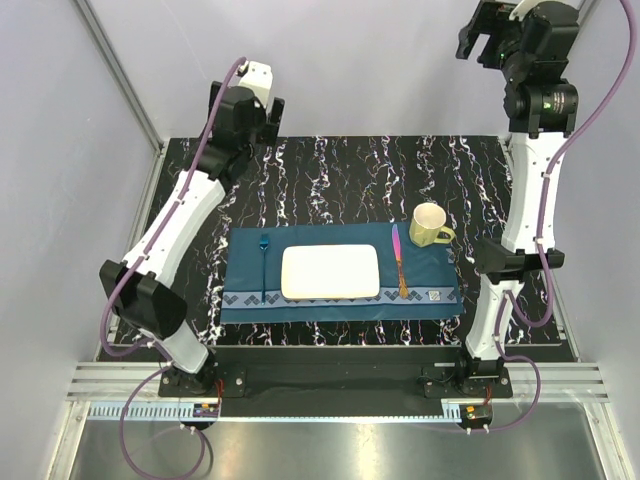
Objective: Set the dinner table for one person
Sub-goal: Reset both arms
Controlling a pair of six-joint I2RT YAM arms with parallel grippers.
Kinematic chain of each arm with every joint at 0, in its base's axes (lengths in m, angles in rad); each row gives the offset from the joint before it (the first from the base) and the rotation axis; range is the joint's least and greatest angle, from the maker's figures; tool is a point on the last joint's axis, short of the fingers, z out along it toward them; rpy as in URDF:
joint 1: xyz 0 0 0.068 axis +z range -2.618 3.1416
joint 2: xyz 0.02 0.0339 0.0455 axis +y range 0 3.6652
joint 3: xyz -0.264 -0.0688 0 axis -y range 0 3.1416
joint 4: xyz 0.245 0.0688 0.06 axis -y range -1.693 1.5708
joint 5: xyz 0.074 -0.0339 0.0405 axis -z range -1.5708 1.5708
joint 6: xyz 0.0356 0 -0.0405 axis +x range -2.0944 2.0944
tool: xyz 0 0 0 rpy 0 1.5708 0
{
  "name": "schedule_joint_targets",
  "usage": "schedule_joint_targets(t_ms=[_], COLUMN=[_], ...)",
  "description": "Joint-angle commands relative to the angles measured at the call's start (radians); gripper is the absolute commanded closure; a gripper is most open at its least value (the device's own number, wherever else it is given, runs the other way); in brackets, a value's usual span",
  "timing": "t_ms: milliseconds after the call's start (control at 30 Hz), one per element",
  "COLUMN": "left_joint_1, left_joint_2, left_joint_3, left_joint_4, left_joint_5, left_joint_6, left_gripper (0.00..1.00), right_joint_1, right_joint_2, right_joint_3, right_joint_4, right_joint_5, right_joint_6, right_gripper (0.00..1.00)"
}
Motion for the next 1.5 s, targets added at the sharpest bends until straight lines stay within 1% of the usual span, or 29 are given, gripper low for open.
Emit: schedule_joint_targets(t_ms=[0, 100, 167, 233, 267, 333, 367, 400, 433, 467, 500, 633, 700, 767, 800, 833, 867, 933, 967, 1000, 1033, 1067, 1100, 1200, 1333, 1400, 1467], left_joint_1=[0.004, 0.004, 0.004, 0.001, 0.0, -0.005, -0.011, -0.013, -0.013, -0.016, -0.016, -0.014, -0.008, 0.022, 0.041, 0.084, 0.105, 0.176, 0.197, 0.22, 0.242, 0.275, 0.288, 0.32, 0.4, 0.441, 0.472], left_joint_2=[0.037, 0.051, 0.065, 0.076, 0.079, 0.08, 0.08, 0.076, 0.074, 0.071, 0.066, 0.051, 0.03, 0.007, -0.018, -0.029, -0.038, -0.065, -0.079, -0.114, -0.134, -0.157, -0.206, -0.298, -0.381, -0.417, -0.434], left_joint_3=[0.092, 0.154, 0.186, 0.207, 0.212, 0.207, 0.2, 0.192, 0.175, 0.163, 0.142, 0.1, 0.056, 0.028, 0.017, 0.017, 0.02, 0.036, 0.031, -0.001, -0.027, -0.056, -0.129, -0.264, -0.351, -0.395, -0.417], left_joint_4=[0.006, 0.004, 0.01, 0.032, 0.061, 0.105, 0.162, 0.193, 0.217, 0.274, 0.291, 0.28, 0.286, 0.308, 0.29, 0.258, 0.171, 0.065, -0.032, -0.066, -0.091, -0.127, -0.131, -0.134, -0.184, -0.191, -0.198], left_joint_5=[-0.014, -0.02, -0.039, -0.066, -0.086, -0.141, -0.158, -0.174, -0.191, -0.201, -0.211, -0.198, -0.195, -0.212, -0.196, -0.176, -0.151, -0.056, -0.016, 0.019, 0.083, 0.108, 0.125, 0.139, 0.232, 0.252, 0.251], left_joint_6=[-0.046, -0.006, 0.028, 0.1, 0.158, 0.229, 0.306, 0.342, 0.376, 0.432, 0.448, 0.473, 0.482, 0.456, 0.427, 0.397, 0.331, 0.252, 0.178, 0.143, 0.119, 0.093, 0.089, 0.076, 0.034, 0.007, -0.003], left_gripper=[0.01, 0.01, 0.01, 0.01, 0.01, 0.01, 0.01, 0.01, 0.01, 0.01, 0.01, 0.01, 0.01, 0.01, 0.01, 0.01, 0.01, 0.01, 0.01, 0.01, 0.01, 0.01, 0.01, 0.01, 0.01, 0.01, 0.01], right_joint_1=[0.007, 0.014, 0.033, 0.051, 0.072, 0.082, 0.086, 0.086, 0.086, 0.086, 0.086, 0.086, 0.086, 0.082, 0.076, 0.057, 0.047, 0.022, -0.001, -0.013, -0.024, -0.044, -0.081, -0.16, -0.246, -0.274, -0.288], right_joint_2=[0.007, 0.016, 0.027, 0.03, 0.03, 0.033, 0.034, 0.033, 0.03, 0.019, 0.011, -0.024, -0.029, -0.042, -0.05, -0.074, -0.091, -0.149, -0.164, -0.168, -0.179, -0.188, -0.2, -0.262, -0.328, -0.361, -0.414], right_joint_3=[0.06, 0.094, 0.108, 0.105, 0.102, 0.087, 0.081, 0.062, 0.045, 0.022, -0.028, -0.139, -0.186, -0.247, -0.272, -0.301, -0.377, -0.458, -0.488, -0.519, -0.527, -0.533, -0.571, -0.674, -0.791, -0.887, -0.987], right_joint_4=[0.093, 0.114, 0.116, 0.119, 0.119, 0.123, 0.134, 0.139, 0.148, 0.166, 0.169, 0.146, 0.151, 0.171, 0.174, 0.174, 0.174, 0.169, 0.147, 0.125, 0.098, 0.037, 0.019, -0.034, -0.067, -0.076, -0.074], right_joint_5=[-0.141, -0.162, -0.166, -0.118, -0.05, 0.001, 0.034, 0.092, 0.114, 0.134, 0.172, 0.214, 0.292, 0.394, 0.41, 0.415, 0.41, 0.375, 0.346, 0.334, 0.32, 0.294, 0.236, 0.116, 0.062, 0.009, -0.011], right_joint_6=[0.11, 0.08, 0.014, -0.049, -0.125, -0.204, -0.268, -0.296, -0.331, -0.4, -0.422, -0.453, -0.482, -0.515, -0.523, -0.525, -0.516, -0.493, -0.477, -0.467, -0.457, -0.436, -0.421, -0.388, -0.375, -0.379, -0.393], right_gripper=[0.0, 0.0, 0.0, 0.0, 0.0, 0.0, 0.0, 0.0, 0.0, 0.0, 0.0, 0.0, 0.0, 0.0, 0.0, 0.0, 0.0, 0.0, 0.0, 0.0, 0.0, 0.0, 0.0, 0.0, 0.01, 0.0, 0.0])
